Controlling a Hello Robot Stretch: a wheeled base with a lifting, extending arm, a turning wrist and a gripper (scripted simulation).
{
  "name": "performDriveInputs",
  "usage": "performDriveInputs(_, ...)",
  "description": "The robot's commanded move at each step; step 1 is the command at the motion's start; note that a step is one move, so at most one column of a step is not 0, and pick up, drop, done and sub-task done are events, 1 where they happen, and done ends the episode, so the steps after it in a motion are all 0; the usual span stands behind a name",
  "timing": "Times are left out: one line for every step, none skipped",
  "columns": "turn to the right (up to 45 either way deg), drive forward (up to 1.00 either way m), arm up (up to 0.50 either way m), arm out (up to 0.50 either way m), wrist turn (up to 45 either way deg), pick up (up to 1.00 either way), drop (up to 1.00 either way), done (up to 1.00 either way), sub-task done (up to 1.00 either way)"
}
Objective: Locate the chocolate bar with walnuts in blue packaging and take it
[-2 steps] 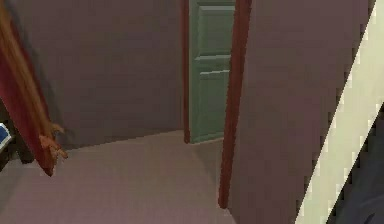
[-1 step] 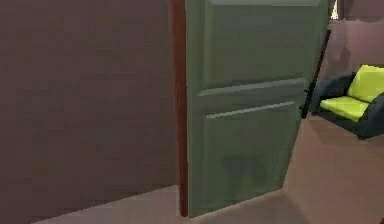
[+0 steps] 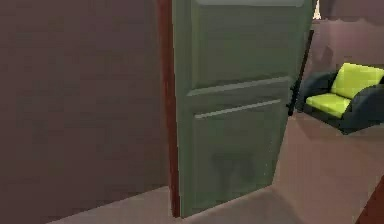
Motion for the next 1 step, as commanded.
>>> performDriveInputs(0.0,0.65,0.00,0.00,0.0,0.00,0.00,0.00,0.00)
